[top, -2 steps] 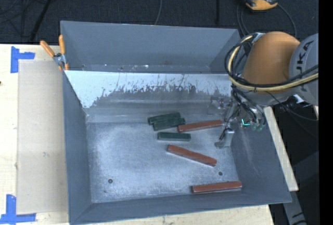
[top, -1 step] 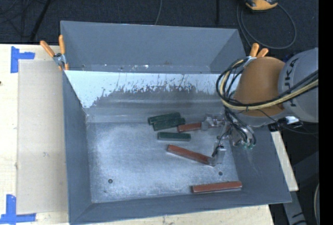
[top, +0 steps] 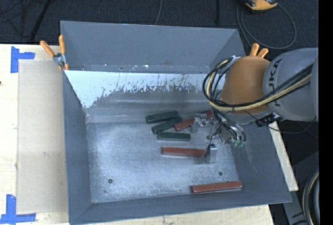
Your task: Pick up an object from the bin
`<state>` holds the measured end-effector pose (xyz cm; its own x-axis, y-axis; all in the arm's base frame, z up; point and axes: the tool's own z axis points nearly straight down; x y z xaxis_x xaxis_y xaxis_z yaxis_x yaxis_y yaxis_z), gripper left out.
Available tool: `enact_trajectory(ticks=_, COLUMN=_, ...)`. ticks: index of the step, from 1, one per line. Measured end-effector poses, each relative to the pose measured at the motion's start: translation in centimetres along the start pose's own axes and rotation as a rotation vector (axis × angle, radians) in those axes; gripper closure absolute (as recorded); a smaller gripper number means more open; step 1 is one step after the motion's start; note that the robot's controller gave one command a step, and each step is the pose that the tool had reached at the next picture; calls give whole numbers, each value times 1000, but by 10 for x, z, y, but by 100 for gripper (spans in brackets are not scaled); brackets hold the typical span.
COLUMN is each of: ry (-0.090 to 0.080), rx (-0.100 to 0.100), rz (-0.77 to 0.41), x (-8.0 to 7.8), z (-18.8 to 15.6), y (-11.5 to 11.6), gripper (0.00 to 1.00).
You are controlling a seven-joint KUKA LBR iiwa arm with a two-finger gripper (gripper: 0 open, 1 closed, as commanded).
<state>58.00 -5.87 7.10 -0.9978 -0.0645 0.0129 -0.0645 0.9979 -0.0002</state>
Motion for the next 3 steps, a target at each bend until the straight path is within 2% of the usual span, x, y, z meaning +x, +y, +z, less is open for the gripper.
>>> enact_trajectory(ticks=1, ry=-12, rx=-1, rz=39, x=91, z=2, y=48, gripper=100)
enact_trajectory(ticks=2, ry=-12, rx=-1, rz=39, x=91, z=2, y=48, gripper=100)
enact_trajectory(ticks=3, ry=-13, rx=0, rz=-5, x=97, z=-147, y=38, gripper=100)
